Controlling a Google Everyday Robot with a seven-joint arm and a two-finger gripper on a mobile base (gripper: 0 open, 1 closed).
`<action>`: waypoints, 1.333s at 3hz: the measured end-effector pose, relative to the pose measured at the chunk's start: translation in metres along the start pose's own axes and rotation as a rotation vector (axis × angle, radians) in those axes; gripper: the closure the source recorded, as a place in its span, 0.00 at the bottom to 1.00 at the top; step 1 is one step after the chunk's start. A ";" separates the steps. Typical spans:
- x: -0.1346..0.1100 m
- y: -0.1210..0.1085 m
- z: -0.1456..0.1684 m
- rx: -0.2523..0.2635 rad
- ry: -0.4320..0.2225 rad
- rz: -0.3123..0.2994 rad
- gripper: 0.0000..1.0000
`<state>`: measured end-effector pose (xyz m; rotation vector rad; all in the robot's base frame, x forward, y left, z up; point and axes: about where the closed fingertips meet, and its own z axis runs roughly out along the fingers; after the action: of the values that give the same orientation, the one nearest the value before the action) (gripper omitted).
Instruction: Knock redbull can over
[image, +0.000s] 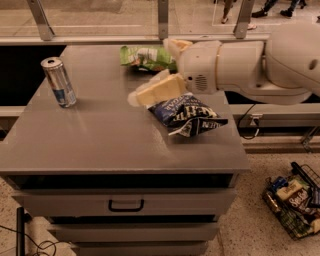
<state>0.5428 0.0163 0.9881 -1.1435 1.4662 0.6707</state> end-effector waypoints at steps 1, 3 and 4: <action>-0.009 0.007 0.040 -0.007 -0.064 0.035 0.00; 0.002 0.004 0.063 -0.033 -0.070 0.058 0.00; 0.019 0.000 0.105 -0.078 -0.081 0.080 0.00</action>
Offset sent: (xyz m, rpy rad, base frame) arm 0.0056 0.0302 -0.0025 0.0554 0.0134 0.0166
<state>0.5872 0.1031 0.9459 -1.1088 1.4332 0.8263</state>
